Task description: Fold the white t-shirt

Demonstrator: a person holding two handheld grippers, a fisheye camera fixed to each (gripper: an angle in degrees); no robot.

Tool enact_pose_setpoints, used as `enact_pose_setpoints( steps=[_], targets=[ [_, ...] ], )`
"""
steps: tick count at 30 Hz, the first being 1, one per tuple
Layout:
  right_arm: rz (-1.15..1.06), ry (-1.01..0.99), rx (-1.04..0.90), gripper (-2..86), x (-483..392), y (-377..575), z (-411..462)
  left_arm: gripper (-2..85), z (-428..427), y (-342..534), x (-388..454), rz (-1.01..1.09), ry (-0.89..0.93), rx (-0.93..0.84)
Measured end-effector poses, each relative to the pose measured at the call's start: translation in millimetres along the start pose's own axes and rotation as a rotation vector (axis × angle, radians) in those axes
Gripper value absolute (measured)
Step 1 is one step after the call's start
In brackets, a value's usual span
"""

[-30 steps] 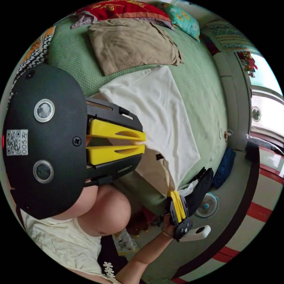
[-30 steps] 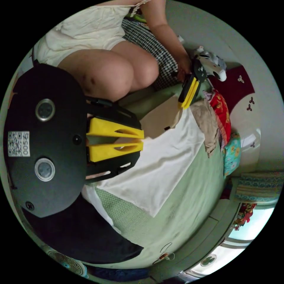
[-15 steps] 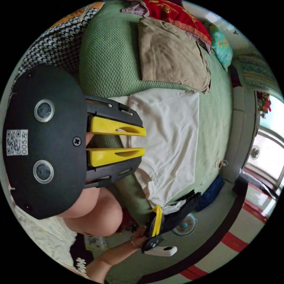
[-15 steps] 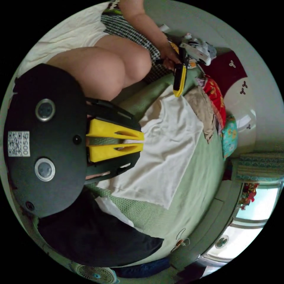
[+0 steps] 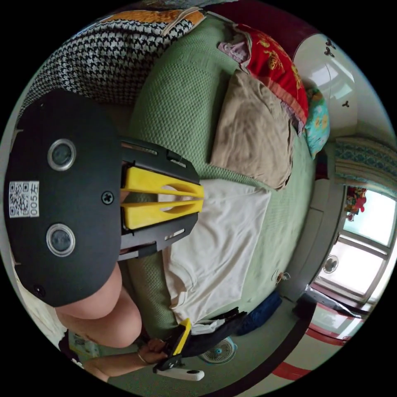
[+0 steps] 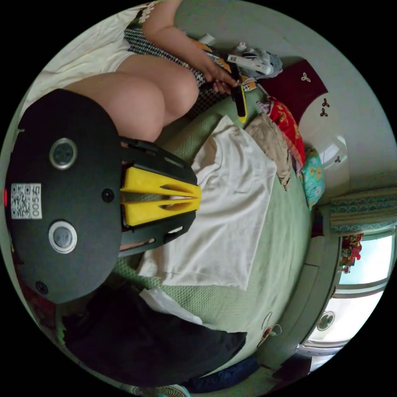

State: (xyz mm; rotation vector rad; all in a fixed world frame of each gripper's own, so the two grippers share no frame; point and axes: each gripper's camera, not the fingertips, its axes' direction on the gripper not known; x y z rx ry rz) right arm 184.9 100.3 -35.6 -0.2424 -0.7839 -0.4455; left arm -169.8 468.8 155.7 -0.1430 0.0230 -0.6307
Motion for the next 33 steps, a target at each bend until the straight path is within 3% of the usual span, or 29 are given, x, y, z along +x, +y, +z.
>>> enact_pose_setpoints(
  steps=[7,12,17,19,21,25,27,30,33],
  targets=[
    [-0.146,-0.015,0.046,-0.6,-57.7,-20.1,2.3,4.3,14.4,8.2,5.0,0.053,-0.046,-0.059],
    [-0.130,-0.024,0.069,-1.4,-69.5,-10.5,-4.2,3.5,19.0,7.7,12.3,0.069,-0.082,-0.105],
    [-0.047,-0.050,0.099,-1.0,-59.4,3.3,-18.9,2.2,-13.0,-1.5,20.9,0.058,0.169,-0.036],
    [-0.022,-0.058,0.109,-1.0,-56.7,5.7,-22.5,1.8,-29.1,-6.2,14.4,-0.021,0.343,0.026],
    [-0.004,-0.063,0.117,-1.0,-55.5,7.9,-25.2,1.5,-29.9,-4.5,7.4,-0.070,0.392,0.030],
    [0.004,-0.062,0.114,-1.0,-57.3,14.6,-27.8,2.0,8.5,15.1,-17.2,-0.241,0.257,-0.118],
    [0.006,-0.051,0.103,-1.0,-57.8,17.7,-27.4,2.9,26.0,24.9,-24.1,-0.283,0.273,-0.158],
    [0.004,-0.024,0.091,-0.9,-58.1,22.5,-27.8,3.7,26.3,33.6,-21.0,-0.322,0.324,-0.095],
    [-0.008,0.045,0.065,-0.9,-58.2,25.8,-27.5,1.4,8.8,31.6,4.6,-0.287,0.145,-0.061]
  ],
)
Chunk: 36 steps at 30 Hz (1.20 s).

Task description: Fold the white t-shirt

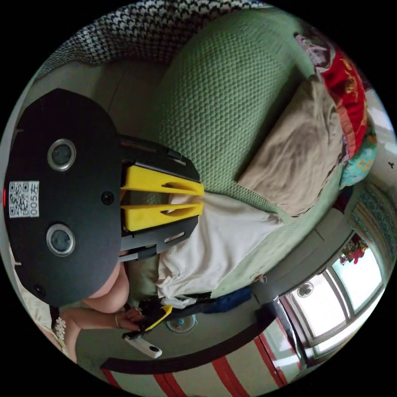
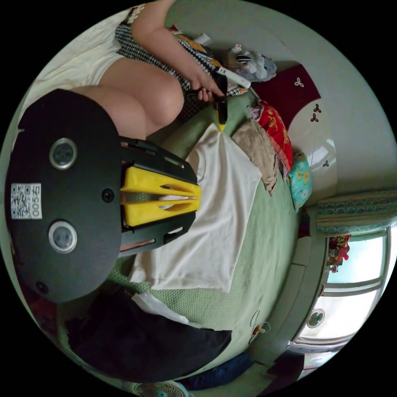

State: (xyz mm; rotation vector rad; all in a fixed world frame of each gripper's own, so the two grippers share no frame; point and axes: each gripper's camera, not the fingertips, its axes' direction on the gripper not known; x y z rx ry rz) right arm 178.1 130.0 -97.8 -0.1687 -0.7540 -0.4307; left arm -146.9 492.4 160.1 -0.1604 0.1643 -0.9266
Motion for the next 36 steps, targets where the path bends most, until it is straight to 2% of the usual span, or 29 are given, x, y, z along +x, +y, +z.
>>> enact_pose_setpoints(
  steps=[3,5,9,12,16,19,23,27,29,34,36],
  targets=[
    [-0.015,0.078,-0.049,-0.9,-0.2,1.6,5.1,0.4,-9.7,4.6,43.2,0.116,-0.181,0.050],
    [0.006,0.109,-0.103,-0.9,0.0,0.9,14.3,0.2,-5.0,7.7,74.9,0.224,-0.209,0.056],
    [0.038,0.135,-0.150,-1.0,-3.9,-0.2,32.2,-0.1,44.1,16.6,139.5,0.419,-0.280,-0.050],
    [0.043,0.192,-0.221,-1.2,-4.4,3.8,53.4,-0.4,83.8,24.4,159.6,0.429,-0.332,-0.149],
    [0.128,0.121,-0.218,-1.2,8.0,8.6,45.9,-0.6,85.0,30.9,177.9,0.370,-0.293,-0.115],
    [0.139,0.089,-0.153,-1.2,6.0,-1.4,25.8,-0.6,70.0,38.4,214.8,0.462,-0.201,0.012],
    [0.053,0.070,-0.100,-1.2,-8.6,-28.8,30.6,-0.6,90.9,39.1,260.4,0.605,0.006,-0.085],
    [-0.018,0.065,-0.235,-1.4,-7.6,-35.9,70.5,-0.5,145.3,46.7,281.9,0.689,-0.053,-0.277],
    [-0.011,0.025,-0.180,-1.4,2.3,-25.1,66.9,-0.5,144.2,51.4,284.1,0.700,-0.031,-0.245],
    [0.014,0.065,-0.162,-1.3,15.2,-17.9,42.0,-0.5,143.0,63.9,308.5,0.746,-0.143,-0.169],
    [0.003,0.101,-0.170,-1.3,16.0,-16.6,44.8,-0.5,160.9,65.3,314.9,0.730,-0.169,-0.253]
  ],
)
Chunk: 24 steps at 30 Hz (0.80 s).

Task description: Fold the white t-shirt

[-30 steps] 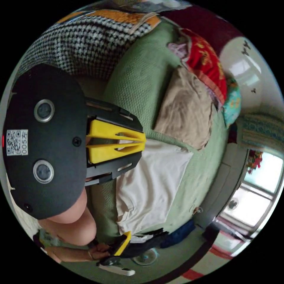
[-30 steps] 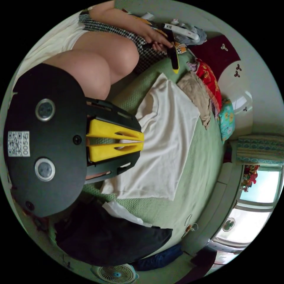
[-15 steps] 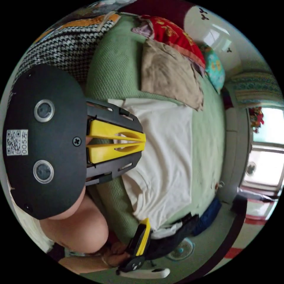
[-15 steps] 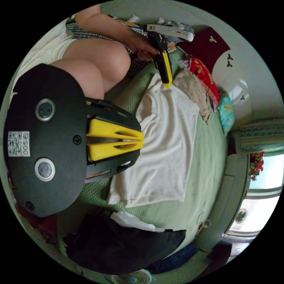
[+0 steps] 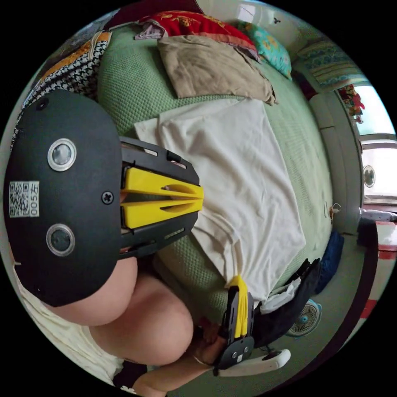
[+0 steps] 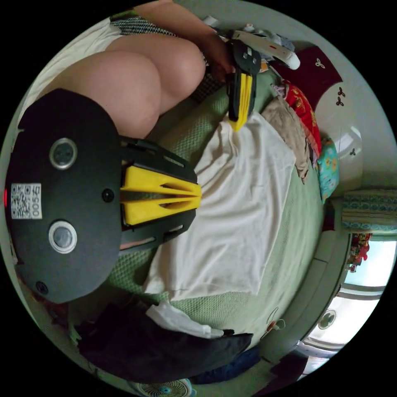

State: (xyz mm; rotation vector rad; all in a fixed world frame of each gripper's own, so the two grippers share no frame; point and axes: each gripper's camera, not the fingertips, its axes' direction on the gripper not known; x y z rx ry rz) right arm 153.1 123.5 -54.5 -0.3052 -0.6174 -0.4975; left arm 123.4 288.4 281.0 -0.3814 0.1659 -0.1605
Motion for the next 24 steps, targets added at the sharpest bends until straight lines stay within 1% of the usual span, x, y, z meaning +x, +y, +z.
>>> enact_pose_setpoints(
  steps=[3,4,6,7,8,10,11,13,14,16,20,24],
  targets=[
    [0.015,0.013,-0.009,-1.3,8.1,2.4,-1.8,-0.5,-11.0,-11.6,14.0,-0.024,0.000,0.028],
    [0.042,0.025,-0.035,-1.2,13.2,2.2,-11.4,-0.5,-24.6,-17.3,24.7,-0.013,-0.022,0.067],
    [0.099,0.032,0.031,-1.2,22.6,8.1,-37.8,-0.3,-48.9,-30.0,46.5,0.023,-0.060,0.144],
    [0.147,0.033,0.097,-1.1,30.3,13.6,-58.1,-0.1,-62.8,-42.0,61.7,0.025,-0.066,0.185],
    [0.221,0.039,0.121,-1.1,40.7,17.8,-75.2,0.0,-68.4,-48.6,69.9,0.028,-0.054,0.206],
    [0.341,0.058,0.106,-1.0,58.2,22.2,-94.0,1.4,-75.6,-77.2,109.0,0.107,0.087,0.277],
    [0.404,0.074,0.094,-1.0,68.9,25.0,-102.3,1.8,-72.5,-85.6,120.7,0.138,0.124,0.277],
    [0.472,0.086,0.064,-1.0,83.1,27.1,-109.2,9.6,-46.2,-119.3,163.9,0.233,0.161,0.218],
    [0.498,0.091,0.045,-1.0,90.8,26.8,-112.1,11.5,-37.5,-127.2,173.2,0.247,0.165,0.197],
    [0.491,0.127,0.046,-1.0,98.6,24.7,-116.9,15.6,-2.2,-153.9,204.2,0.310,0.196,0.107],
    [0.489,0.222,-0.009,-1.0,120.5,13.3,-115.8,15.9,31.6,-178.1,228.9,0.363,0.223,0.040],
    [0.482,0.181,-0.008,-1.0,141.0,-7.4,-107.2,15.8,54.3,-188.9,236.2,0.369,0.221,0.001]
  ],
)
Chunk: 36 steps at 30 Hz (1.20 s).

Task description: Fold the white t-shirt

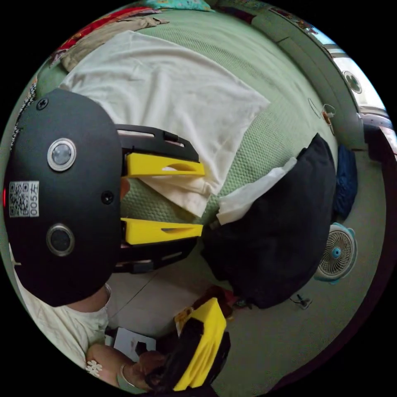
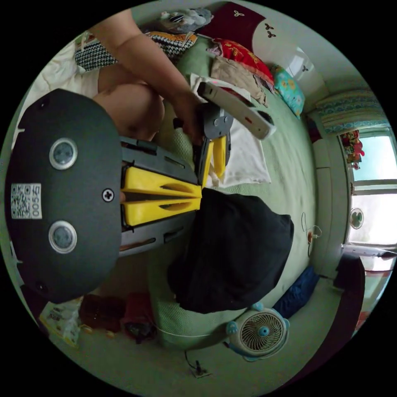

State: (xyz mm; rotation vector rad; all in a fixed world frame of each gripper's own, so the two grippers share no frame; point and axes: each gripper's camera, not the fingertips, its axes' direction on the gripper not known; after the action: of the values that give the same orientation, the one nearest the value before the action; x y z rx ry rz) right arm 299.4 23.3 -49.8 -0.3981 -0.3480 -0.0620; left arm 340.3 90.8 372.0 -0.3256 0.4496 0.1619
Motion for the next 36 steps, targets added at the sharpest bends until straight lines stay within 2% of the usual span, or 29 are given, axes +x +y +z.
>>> enact_pose_setpoints(
  steps=[2,5,9,12,14,17,20,27,30,32,36],
  targets=[
    [-0.041,0.028,0.000,-0.9,-3.2,-29.3,9.0,14.7,1.4,-0.4,0.1,0.018,-0.031,0.008],
    [-0.108,0.073,0.041,-0.8,-11.9,-76.3,16.7,8.2,-4.3,-0.1,-12.2,-0.065,-0.041,0.028],
    [-0.212,0.001,0.033,-0.2,-21.2,-144.0,41.2,5.4,-27.7,15.8,-35.5,-0.132,0.056,0.133],
    [-0.286,-0.120,-0.054,2.6,-25.9,-199.5,77.6,5.3,-45.3,31.4,-51.3,-0.174,0.053,0.193],
    [-0.298,-0.229,-0.177,7.2,-27.6,-240.4,111.9,5.3,-53.8,40.0,-61.9,-0.202,0.059,0.214],
    [-0.290,-0.229,-0.286,12.9,-33.8,-280.5,148.5,5.3,-65.9,54.1,-77.4,-0.226,0.053,0.245],
    [-0.226,-0.272,-0.364,14.1,-38.9,-310.8,176.9,5.3,-72.9,66.7,-90.8,-0.240,0.063,0.248],
    [-0.115,-0.285,-0.452,10.9,-54.8,-354.3,218.9,5.3,-99.2,100.1,-117.2,-0.226,0.037,0.274],
    [-0.035,-0.367,-0.421,6.4,-64.0,-370.3,226.0,5.4,-109.0,115.7,-132.2,-0.236,0.073,0.281],
    [-0.013,-0.354,-0.381,1.9,-76.8,-382.4,227.1,5.4,-115.8,125.2,-140.5,-0.241,0.075,0.288],
    [-0.044,-0.319,-0.345,-0.6,-107.8,-398.3,217.5,5.3,-140.0,149.7,-161.0,-0.244,0.088,0.328]
  ],
)
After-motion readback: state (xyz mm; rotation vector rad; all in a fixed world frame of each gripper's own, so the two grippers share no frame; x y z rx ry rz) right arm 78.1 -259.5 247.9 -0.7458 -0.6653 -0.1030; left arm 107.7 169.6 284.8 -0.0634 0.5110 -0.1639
